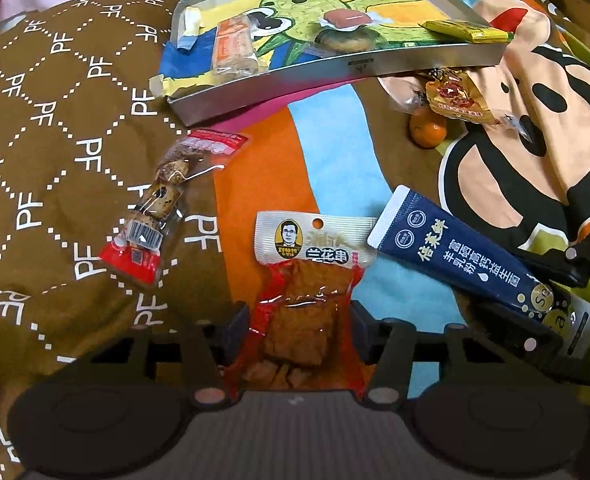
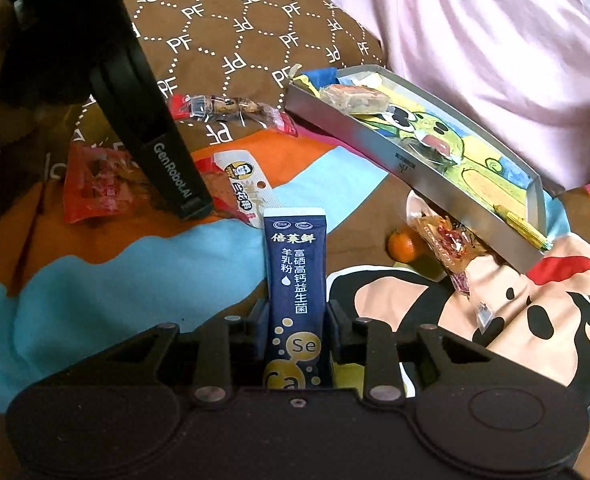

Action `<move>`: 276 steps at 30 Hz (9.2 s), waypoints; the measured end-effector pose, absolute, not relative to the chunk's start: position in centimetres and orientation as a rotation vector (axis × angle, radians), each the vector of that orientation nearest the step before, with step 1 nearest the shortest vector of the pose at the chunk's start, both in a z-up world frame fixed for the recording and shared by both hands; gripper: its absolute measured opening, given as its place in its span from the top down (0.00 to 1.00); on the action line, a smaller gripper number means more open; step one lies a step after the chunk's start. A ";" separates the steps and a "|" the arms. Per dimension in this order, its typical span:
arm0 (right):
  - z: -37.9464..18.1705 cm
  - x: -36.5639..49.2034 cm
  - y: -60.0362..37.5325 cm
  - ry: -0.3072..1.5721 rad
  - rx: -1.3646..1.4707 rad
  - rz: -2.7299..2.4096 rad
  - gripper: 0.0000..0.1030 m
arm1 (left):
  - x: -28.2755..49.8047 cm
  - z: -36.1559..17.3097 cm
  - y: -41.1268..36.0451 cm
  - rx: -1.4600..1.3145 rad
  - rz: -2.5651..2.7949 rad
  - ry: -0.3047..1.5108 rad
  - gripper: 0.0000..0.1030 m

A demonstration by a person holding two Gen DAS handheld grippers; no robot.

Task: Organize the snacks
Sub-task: 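Carry red pack into tray with left tool while right tool carries blue stick in, then open both tools to release the snacks in the tray and lift away, then move both tools back over the remaining snacks beside the tray, then lower left tool onto quail-egg skewer pack while right tool lowers toward the orange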

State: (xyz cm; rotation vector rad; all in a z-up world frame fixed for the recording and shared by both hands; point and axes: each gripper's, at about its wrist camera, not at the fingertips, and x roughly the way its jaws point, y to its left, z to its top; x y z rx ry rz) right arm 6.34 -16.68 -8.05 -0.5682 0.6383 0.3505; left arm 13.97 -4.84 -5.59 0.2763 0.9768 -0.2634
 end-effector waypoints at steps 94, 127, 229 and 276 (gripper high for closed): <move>0.1 22.1 -24.5 0.154 -0.302 -0.042 0.71 | 30.7 4.4 -11.9 -0.049 -0.176 0.593 0.54; -0.3 23.6 -27.8 0.316 -0.113 -0.009 0.02 | 30.4 4.7 -14.7 -0.052 -0.091 0.598 0.09; -2.2 4.5 -19.8 0.571 -0.151 0.091 0.01 | 9.3 -4.6 -1.5 0.140 -0.061 0.733 0.00; -6.9 17.3 -23.7 0.708 -0.161 0.344 0.16 | 21.1 -4.8 -2.4 0.193 -0.055 0.709 0.00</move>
